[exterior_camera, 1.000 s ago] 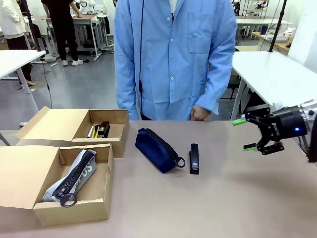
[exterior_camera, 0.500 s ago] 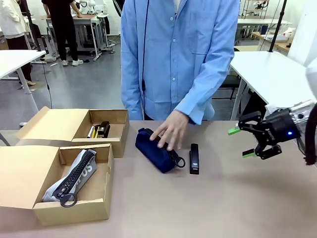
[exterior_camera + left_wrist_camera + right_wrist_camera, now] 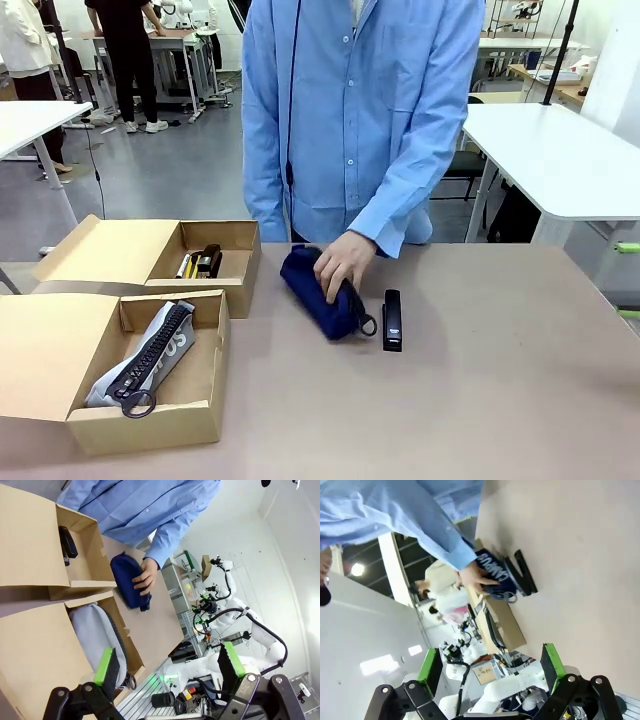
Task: Place items inside the box.
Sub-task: Pick up a Pencil pouch or Stapler and place it inside the Mailer Box closest to the robot.
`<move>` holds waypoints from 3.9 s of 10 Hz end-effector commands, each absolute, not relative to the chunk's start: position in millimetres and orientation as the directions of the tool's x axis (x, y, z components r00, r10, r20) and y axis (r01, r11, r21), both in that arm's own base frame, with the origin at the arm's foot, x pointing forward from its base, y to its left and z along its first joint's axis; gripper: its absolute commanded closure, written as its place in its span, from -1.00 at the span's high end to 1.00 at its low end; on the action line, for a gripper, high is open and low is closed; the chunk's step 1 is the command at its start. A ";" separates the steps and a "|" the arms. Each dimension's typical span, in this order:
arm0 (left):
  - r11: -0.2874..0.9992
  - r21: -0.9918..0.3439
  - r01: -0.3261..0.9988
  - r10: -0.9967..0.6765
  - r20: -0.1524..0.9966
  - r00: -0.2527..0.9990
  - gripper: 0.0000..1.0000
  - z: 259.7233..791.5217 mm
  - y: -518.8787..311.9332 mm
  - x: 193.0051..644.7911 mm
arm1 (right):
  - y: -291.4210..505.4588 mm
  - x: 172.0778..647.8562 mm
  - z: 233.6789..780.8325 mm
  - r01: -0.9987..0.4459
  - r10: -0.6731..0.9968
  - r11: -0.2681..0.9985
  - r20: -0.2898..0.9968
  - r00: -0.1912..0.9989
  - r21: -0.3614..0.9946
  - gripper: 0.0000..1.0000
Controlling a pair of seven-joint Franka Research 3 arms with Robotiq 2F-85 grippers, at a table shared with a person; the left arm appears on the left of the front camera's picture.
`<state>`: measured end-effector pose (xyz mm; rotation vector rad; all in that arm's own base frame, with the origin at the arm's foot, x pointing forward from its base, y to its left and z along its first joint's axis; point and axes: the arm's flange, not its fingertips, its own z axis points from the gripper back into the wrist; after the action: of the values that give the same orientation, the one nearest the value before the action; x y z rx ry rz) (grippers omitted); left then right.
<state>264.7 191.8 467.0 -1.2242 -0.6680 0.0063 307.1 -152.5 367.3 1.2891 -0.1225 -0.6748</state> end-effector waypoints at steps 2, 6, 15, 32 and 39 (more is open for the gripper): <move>0.352 -0.861 0.367 0.359 0.487 0.797 1.00 468.2 190.5 264.8 | -119.0 296.8 341.0 0.394 -0.522 0.115 -0.282 0.805 0.912 1.00; 0.352 -0.861 0.367 0.359 0.487 0.797 1.00 468.2 190.5 264.8 | -109.5 308.8 345.4 0.409 -0.517 0.136 -0.288 0.806 0.902 1.00; 0.352 -0.861 0.367 0.359 0.487 0.797 1.00 468.2 190.5 264.8 | 72.0 351.4 401.5 0.400 -0.508 0.501 -0.114 0.854 0.768 1.00; 0.352 -0.861 0.367 0.359 0.487 0.797 1.00 468.2 190.5 264.8 | 279.5 443.0 335.2 0.345 -0.358 0.923 0.058 0.932 0.168 1.00; 0.352 -0.861 0.367 0.359 0.487 0.797 1.00 468.2 190.5 264.8 | 283.1 457.3 316.9 0.332 -0.335 0.942 0.063 0.940 0.053 1.00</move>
<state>265.0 191.4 466.9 -1.2243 -0.6660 0.0055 450.9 274.3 316.8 0.0940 -0.0549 -0.2998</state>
